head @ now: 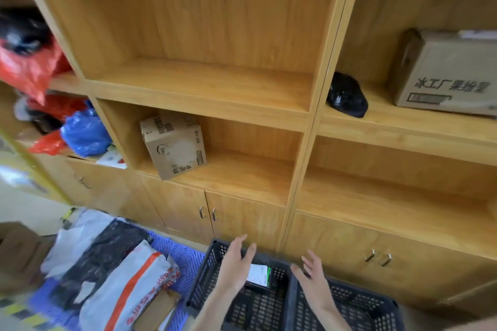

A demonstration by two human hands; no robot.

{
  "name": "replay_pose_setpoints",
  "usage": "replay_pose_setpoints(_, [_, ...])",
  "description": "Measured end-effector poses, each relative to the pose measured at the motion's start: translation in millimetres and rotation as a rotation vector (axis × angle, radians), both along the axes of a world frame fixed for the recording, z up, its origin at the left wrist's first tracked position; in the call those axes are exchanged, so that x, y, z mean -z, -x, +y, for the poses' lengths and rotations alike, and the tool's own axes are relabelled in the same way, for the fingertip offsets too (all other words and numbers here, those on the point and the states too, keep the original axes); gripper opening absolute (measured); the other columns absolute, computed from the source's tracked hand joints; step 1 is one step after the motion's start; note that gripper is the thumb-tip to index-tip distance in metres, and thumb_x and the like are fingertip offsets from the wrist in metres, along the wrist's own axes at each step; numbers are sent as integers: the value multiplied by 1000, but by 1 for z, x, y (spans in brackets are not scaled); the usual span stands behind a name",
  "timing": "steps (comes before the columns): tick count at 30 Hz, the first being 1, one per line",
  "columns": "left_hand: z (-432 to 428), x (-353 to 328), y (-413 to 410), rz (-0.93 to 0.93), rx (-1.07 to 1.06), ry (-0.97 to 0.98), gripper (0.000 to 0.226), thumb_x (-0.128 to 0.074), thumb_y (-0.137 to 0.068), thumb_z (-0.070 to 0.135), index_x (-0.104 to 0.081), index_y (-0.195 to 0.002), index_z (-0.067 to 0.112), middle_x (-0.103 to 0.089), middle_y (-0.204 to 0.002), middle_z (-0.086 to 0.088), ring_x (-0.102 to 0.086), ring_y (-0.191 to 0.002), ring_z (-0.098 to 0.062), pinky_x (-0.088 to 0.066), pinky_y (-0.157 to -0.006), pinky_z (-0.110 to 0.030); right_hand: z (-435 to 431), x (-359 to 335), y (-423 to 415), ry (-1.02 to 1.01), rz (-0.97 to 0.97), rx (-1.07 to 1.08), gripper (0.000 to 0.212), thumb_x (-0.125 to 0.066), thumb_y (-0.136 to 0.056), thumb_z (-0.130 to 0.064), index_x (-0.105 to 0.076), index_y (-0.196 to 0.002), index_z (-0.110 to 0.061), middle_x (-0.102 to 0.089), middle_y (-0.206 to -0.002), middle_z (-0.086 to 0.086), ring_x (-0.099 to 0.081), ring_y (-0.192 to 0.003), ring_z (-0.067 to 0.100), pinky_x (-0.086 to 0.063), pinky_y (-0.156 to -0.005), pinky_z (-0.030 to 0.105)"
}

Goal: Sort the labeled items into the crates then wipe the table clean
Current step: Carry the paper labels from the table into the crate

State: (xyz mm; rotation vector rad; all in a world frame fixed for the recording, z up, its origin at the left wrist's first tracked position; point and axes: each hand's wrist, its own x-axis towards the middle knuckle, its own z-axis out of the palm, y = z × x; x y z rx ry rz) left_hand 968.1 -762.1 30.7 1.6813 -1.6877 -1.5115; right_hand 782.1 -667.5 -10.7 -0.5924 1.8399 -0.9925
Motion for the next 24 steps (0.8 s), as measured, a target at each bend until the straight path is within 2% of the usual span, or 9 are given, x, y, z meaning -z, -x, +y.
replay_pose_setpoints(2, [9, -49, -26, 21, 1, 48, 60, -46, -98, 51, -33, -150, 26, -38, -153, 6, -39, -138, -13, -36, -106, -29, 7, -49, -17, 68, 37, -81, 79, -68, -90, -43, -20, -152, -32, -33, -159, -1, -30, -147, 20, -31, -117, 43])
replay_pose_setpoints(5, [0, -68, -37, 65, -17, 90, 59, -49, -97, 49, -35, -149, 26, -39, -153, 5, -36, -141, -13, -34, -104, -27, -1, -72, -22, 125, 129, -137, 79, -65, -91, -45, -20, -153, -28, -31, -160, -3, -28, -148, 17, -30, -117, 40])
replay_pose_setpoints(9, [6, -72, -50, 49, 7, 156, 58, -48, -98, 48, -35, -150, 24, -40, -153, 6, -37, -140, -13, -32, -109, -33, 8, -91, -44, 174, 167, -135, 81, -66, -90, -46, -20, -155, -27, -28, -161, -3, -25, -149, 15, -26, -120, 41])
replay_pose_setpoints(12, [34, -83, -43, 63, 159, 146, 56, -48, -99, 46, -36, -149, 25, -40, -152, 5, -37, -140, -14, -32, -111, -35, 60, -109, -52, 189, 207, 16, 82, -67, -91, -43, -19, -155, -26, -26, -162, -5, -24, -149, 14, -26, -121, 41])
replay_pose_setpoints(15, [40, -78, -39, 74, 157, 168, 56, -49, -98, 46, -37, -148, 25, -41, -152, 4, -37, -140, -15, -32, -113, -39, 70, -108, -50, 196, 210, -3, 84, -67, -89, -46, -18, -155, -28, -25, -162, -8, -23, -149, 12, -25, -122, 40])
replay_pose_setpoints(19, [81, -90, -4, 54, 275, 135, 55, -49, -98, 46, -37, -147, 24, -40, -153, 1, -38, -141, -19, -34, -114, -41, 131, -123, -25, 177, 240, 146, 84, -66, -89, -48, -20, -156, -26, -25, -162, -8, -23, -149, 12, -25, -122, 39])
replay_pose_setpoints(24, [113, -104, 21, 45, 339, 105, 54, -47, -98, 49, -37, -147, 27, -39, -153, 1, -38, -140, -19, -36, -111, -40, 168, -141, 5, 186, 234, 216, 76, -65, -91, -44, -28, -154, -22, -32, -159, -5, -29, -147, 15, -28, -118, 37])
